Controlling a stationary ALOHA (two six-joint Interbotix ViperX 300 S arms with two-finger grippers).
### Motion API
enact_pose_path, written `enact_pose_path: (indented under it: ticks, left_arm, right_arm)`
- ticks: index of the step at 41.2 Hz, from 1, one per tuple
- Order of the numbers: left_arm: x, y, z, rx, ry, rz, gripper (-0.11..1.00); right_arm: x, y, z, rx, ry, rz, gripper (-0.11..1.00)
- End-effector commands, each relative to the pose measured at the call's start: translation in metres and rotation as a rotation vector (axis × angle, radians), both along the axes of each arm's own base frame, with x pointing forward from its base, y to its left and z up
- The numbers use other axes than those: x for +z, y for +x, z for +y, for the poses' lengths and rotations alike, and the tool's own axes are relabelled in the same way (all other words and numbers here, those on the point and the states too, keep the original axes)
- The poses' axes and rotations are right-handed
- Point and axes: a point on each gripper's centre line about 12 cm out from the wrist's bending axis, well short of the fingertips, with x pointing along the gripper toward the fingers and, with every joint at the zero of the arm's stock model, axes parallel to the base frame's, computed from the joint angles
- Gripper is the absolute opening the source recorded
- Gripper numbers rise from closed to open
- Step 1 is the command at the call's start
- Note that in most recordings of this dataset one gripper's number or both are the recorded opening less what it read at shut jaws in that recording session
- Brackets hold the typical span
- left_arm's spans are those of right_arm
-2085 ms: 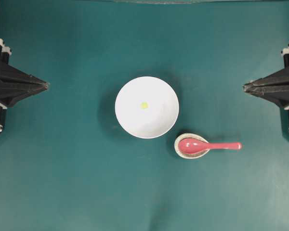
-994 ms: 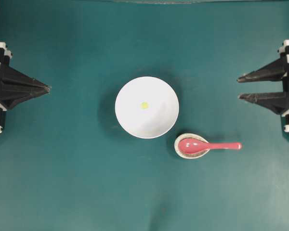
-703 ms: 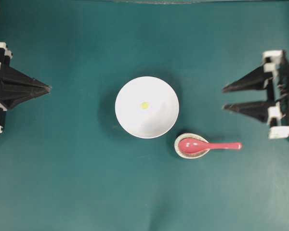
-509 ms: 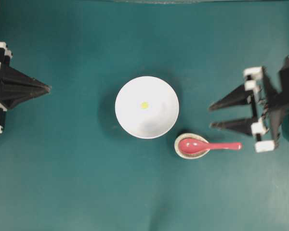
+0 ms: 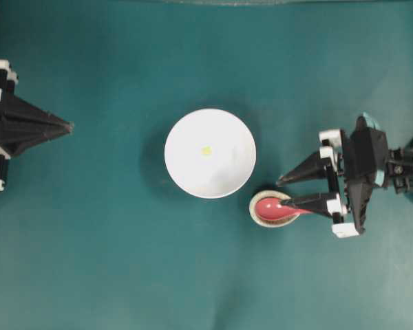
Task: Scoop the yellow hexagonal prism block from the bowl with a spoon using the right arm.
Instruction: 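Move the right gripper to the pink spoon handle on the dish, then close the right gripper on the pink spoon handle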
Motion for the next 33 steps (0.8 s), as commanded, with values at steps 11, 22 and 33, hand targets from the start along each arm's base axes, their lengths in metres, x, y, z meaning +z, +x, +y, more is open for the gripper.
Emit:
enact_pose_path:
  ticks: [11,22,33]
  left_arm:
    - [0.007,0.003,0.0,0.001,0.002,-0.017,0.0]
    - [0.007,0.003,0.0,0.0,0.002,-0.014,0.0]
    - [0.007,0.003,0.0,0.0,0.002,-0.014,0.0]
  right_arm:
    - [-0.03,-0.014,0.017,-0.042,0.032,-0.027,0.51]
    - [-0.053,-0.028,0.03,-0.067,-0.001,-0.052,0.51]
    - [-0.069,-0.042,0.027,-0.095,-0.038,-0.005,0.51]
